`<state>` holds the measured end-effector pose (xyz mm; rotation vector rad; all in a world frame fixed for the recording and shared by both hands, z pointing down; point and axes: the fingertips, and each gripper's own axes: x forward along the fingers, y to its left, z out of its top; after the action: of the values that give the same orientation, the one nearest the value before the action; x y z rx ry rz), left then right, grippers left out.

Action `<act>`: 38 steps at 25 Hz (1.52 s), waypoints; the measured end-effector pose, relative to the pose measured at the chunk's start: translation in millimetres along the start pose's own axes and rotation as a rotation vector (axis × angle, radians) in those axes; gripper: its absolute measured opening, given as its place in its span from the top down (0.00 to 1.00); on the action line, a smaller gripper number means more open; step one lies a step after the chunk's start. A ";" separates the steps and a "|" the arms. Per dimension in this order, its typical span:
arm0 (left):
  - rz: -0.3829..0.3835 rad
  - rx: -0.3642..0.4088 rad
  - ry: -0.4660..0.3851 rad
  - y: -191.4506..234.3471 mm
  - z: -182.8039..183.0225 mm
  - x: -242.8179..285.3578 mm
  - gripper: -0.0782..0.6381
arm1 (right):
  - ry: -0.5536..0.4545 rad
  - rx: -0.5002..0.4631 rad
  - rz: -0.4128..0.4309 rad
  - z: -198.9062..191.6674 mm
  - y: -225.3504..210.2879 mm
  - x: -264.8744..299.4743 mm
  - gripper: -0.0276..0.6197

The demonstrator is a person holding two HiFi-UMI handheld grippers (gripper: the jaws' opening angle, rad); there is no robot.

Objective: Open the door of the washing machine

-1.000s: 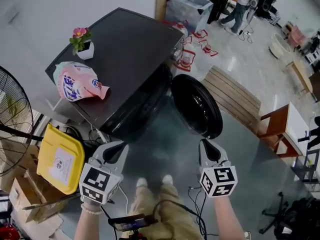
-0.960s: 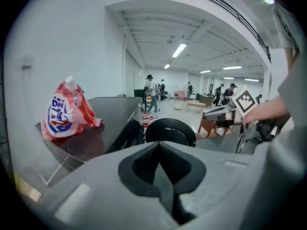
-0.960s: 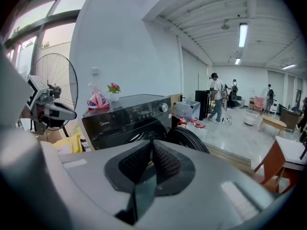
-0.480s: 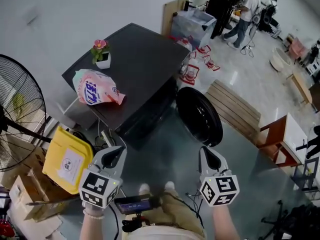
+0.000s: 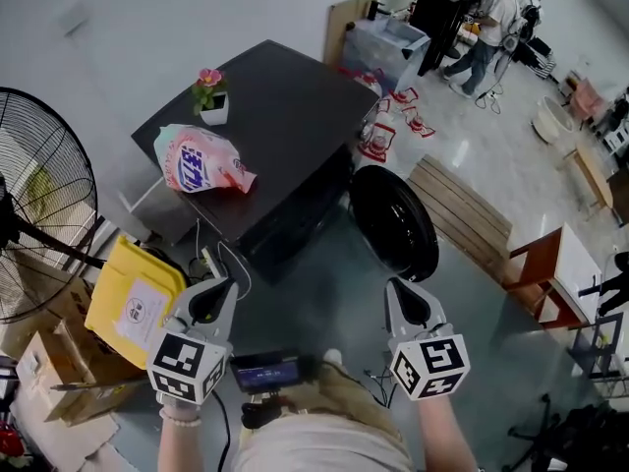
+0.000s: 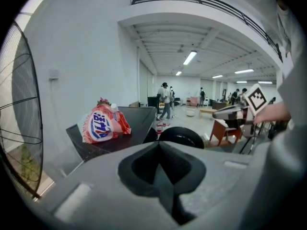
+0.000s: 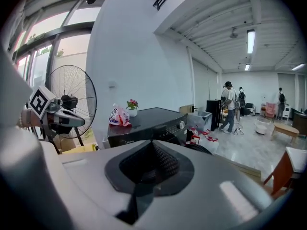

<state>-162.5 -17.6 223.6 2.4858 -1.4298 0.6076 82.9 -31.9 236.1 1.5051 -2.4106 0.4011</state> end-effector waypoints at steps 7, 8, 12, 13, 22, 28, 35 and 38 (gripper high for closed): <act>0.006 -0.008 0.000 -1.4 -3.6 -10.4 0.90 | -0.003 -0.021 0.035 4.1 14.6 4.1 0.95; 0.006 -0.010 -0.002 -1.9 -3.6 -10.6 0.90 | -0.004 -0.024 0.039 4.4 15.9 4.5 0.95; 0.000 -0.008 -0.013 -5.5 -1.0 -10.4 0.90 | -0.008 -0.033 0.050 5.3 20.2 3.0 0.95; -0.002 -0.006 -0.015 -6.2 0.7 -9.8 0.90 | -0.008 -0.035 0.056 6.3 21.4 3.1 0.95; -0.022 0.007 -0.036 -13.7 8.3 -5.5 0.90 | -0.015 -0.060 0.055 9.8 23.4 0.8 0.95; -0.019 0.006 -0.059 -14.2 16.5 -4.5 0.90 | -0.016 -0.054 0.053 8.8 22.8 -0.6 0.95; -0.033 0.011 -0.055 -17.4 15.9 -2.5 0.90 | -0.011 -0.053 0.052 9.7 23.5 1.3 0.95; -0.036 0.013 -0.053 -18.1 16.2 -0.8 0.90 | -0.009 -0.058 0.054 9.6 23.2 2.7 0.95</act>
<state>-143.2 -13.9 209.2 2.5500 -1.4004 0.5491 60.1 -27.8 226.2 1.4234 -2.4520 0.3336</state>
